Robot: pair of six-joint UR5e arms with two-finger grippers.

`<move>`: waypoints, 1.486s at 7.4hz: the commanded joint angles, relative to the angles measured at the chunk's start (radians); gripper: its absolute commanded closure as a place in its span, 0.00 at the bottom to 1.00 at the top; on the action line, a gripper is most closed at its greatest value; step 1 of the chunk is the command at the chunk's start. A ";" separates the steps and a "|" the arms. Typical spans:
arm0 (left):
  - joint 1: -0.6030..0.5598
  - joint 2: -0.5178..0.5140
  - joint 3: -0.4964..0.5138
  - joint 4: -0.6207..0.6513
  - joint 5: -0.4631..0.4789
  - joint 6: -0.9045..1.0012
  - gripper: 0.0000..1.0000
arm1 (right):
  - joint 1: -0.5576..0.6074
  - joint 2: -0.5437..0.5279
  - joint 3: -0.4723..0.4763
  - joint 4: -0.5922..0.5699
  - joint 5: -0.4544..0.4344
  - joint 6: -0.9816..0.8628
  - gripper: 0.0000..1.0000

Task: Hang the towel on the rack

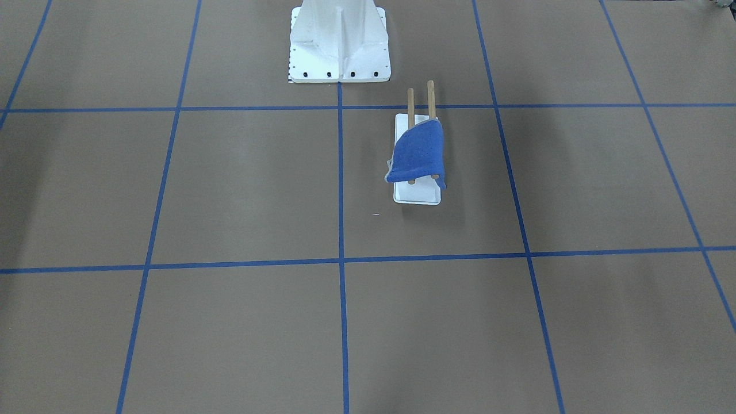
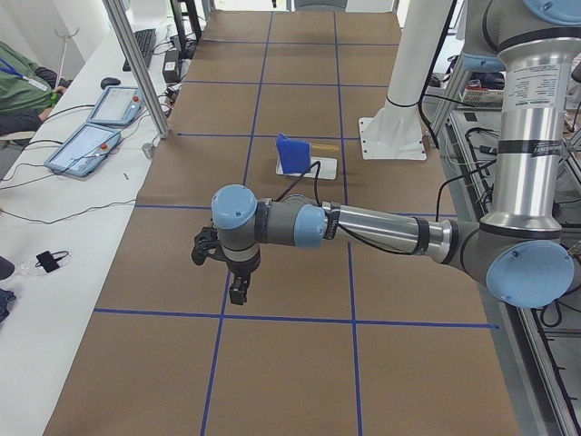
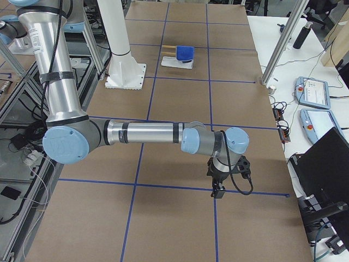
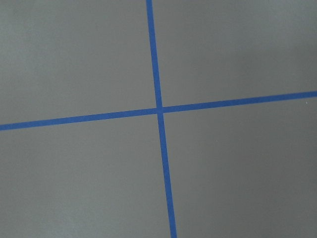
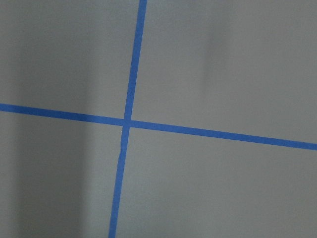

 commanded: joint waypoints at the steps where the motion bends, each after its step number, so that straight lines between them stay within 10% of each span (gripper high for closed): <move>1: -0.002 0.008 -0.008 -0.005 -0.009 0.019 0.02 | -0.001 0.001 0.001 0.000 0.000 0.001 0.00; 11: -0.005 0.028 -0.005 -0.007 0.000 0.011 0.02 | 0.001 -0.088 0.135 -0.003 0.002 0.010 0.00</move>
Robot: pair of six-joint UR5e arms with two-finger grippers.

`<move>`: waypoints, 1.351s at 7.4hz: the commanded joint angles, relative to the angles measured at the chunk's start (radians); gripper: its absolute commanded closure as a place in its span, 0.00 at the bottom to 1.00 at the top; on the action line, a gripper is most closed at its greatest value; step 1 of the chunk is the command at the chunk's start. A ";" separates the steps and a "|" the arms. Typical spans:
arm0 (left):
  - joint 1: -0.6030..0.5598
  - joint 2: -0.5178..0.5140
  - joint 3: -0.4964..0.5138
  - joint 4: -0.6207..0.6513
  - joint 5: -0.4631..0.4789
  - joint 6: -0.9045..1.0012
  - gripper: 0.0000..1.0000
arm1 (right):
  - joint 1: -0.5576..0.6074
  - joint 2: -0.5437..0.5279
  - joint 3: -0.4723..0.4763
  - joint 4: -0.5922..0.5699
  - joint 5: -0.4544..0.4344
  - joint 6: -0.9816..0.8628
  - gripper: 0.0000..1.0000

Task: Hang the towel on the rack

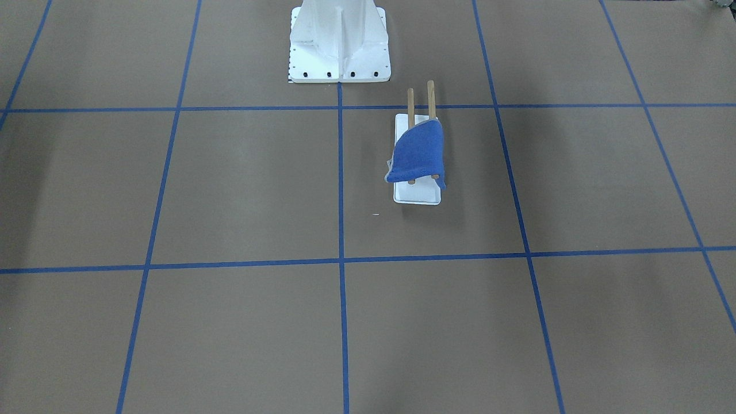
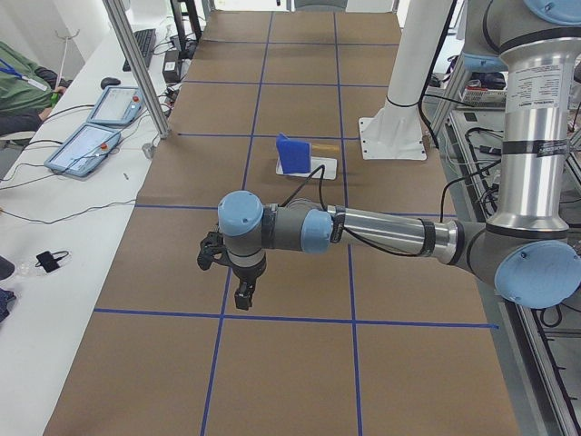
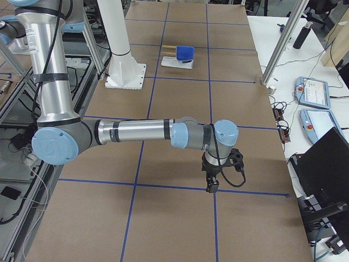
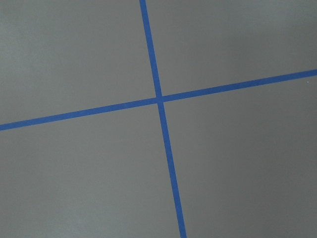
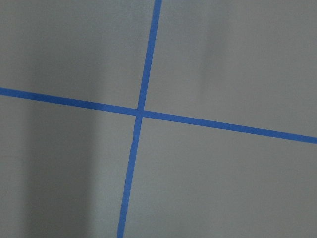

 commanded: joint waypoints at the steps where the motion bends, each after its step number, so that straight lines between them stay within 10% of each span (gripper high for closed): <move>1: -0.002 0.000 0.000 0.000 0.001 0.000 0.02 | -0.002 -0.013 0.006 0.002 -0.003 0.001 0.00; 10: -0.009 0.002 0.000 0.000 0.001 0.000 0.02 | -0.002 -0.036 0.022 0.004 -0.004 -0.002 0.00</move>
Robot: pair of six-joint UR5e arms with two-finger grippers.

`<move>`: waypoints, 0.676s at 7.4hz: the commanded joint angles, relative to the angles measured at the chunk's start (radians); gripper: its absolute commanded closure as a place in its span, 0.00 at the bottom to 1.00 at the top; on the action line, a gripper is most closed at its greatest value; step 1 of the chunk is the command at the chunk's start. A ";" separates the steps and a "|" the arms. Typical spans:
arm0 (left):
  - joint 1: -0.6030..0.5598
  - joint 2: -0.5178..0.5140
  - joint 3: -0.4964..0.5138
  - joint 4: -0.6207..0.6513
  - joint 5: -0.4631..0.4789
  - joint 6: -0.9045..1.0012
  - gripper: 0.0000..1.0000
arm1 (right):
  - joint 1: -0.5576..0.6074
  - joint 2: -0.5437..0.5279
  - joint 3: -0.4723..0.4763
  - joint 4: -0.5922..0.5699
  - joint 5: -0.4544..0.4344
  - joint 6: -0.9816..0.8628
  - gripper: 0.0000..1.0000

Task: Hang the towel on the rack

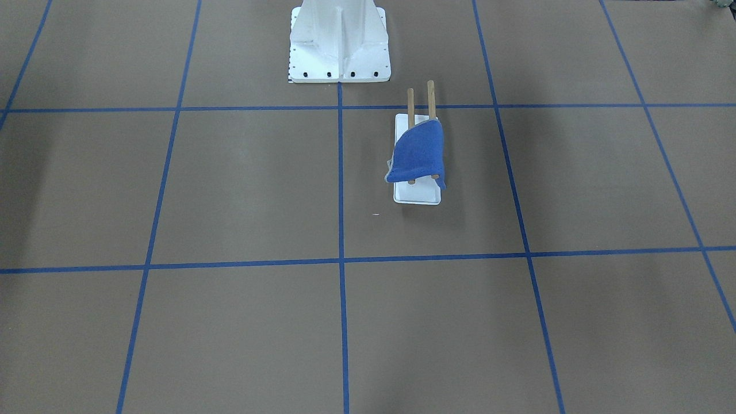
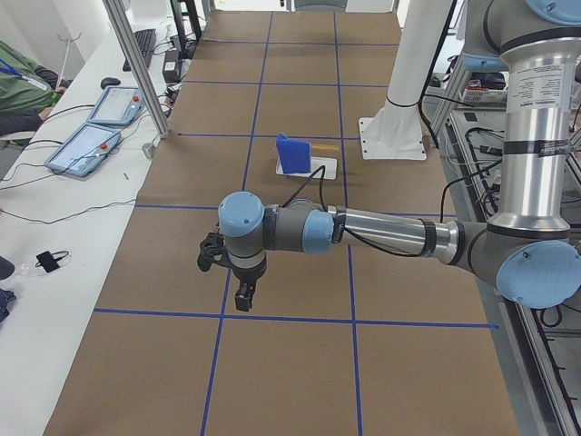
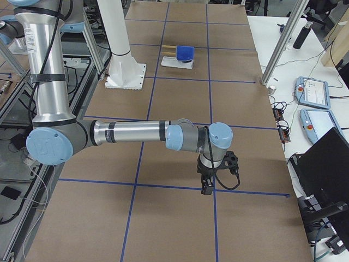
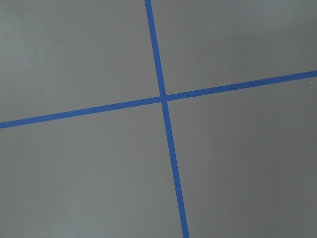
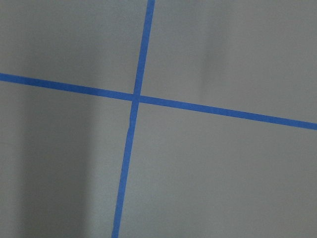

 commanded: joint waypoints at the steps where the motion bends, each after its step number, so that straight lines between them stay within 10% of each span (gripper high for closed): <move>1: -0.003 0.000 0.000 0.000 0.000 0.000 0.02 | 0.000 -0.001 0.000 0.000 0.000 -0.001 0.00; 5: -0.011 0.000 0.000 0.002 0.002 0.000 0.02 | 0.000 -0.001 -0.001 0.000 0.000 -0.001 0.00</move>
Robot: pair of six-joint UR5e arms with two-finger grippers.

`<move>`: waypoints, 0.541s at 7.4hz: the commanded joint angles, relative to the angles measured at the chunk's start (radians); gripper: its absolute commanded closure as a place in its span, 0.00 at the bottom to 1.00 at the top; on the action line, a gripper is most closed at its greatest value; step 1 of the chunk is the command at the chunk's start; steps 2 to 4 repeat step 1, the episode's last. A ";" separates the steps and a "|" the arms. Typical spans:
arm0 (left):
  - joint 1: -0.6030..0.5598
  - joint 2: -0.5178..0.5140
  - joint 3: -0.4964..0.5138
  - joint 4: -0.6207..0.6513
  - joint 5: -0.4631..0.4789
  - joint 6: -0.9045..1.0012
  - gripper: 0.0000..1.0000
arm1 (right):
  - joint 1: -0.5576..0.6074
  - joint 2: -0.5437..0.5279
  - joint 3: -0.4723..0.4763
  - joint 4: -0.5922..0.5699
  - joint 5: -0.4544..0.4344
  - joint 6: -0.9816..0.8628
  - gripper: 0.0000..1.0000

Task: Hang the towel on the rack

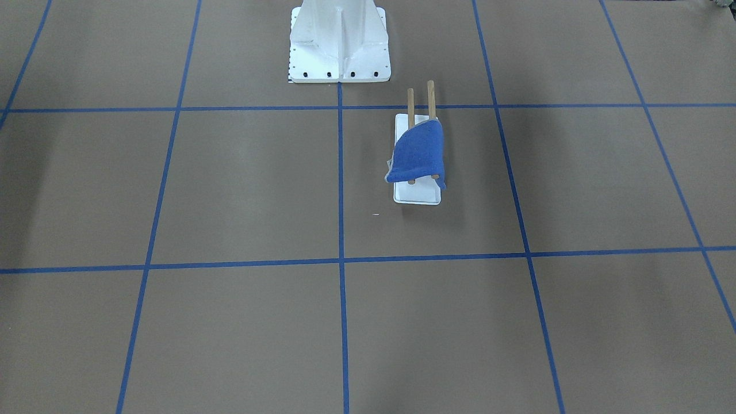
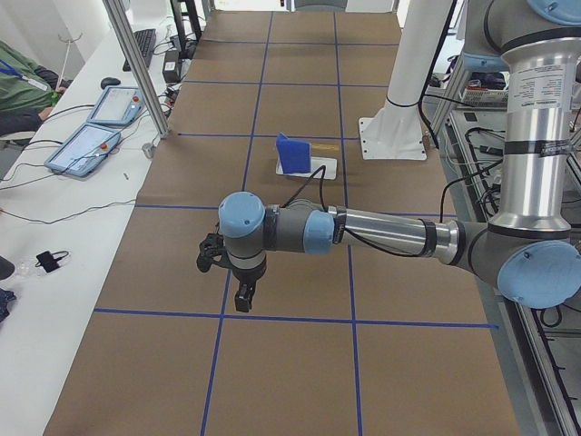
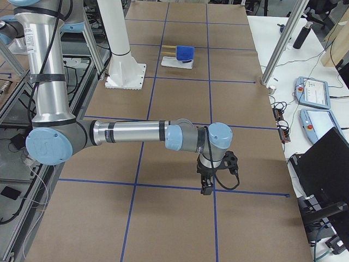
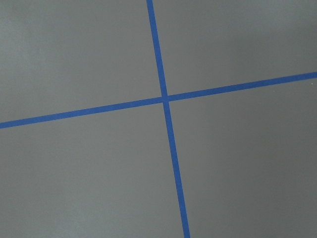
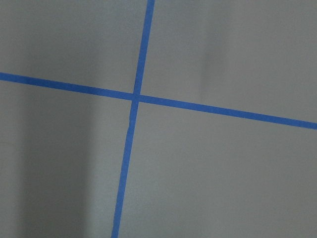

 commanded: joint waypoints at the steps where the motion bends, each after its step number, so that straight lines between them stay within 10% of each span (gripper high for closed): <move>1: -0.002 0.000 0.000 0.001 0.001 0.000 0.02 | 0.000 0.000 -0.001 0.000 0.000 0.000 0.00; 4: -0.002 0.000 0.000 0.001 0.001 0.000 0.02 | 0.000 0.000 -0.001 0.000 0.000 0.000 0.00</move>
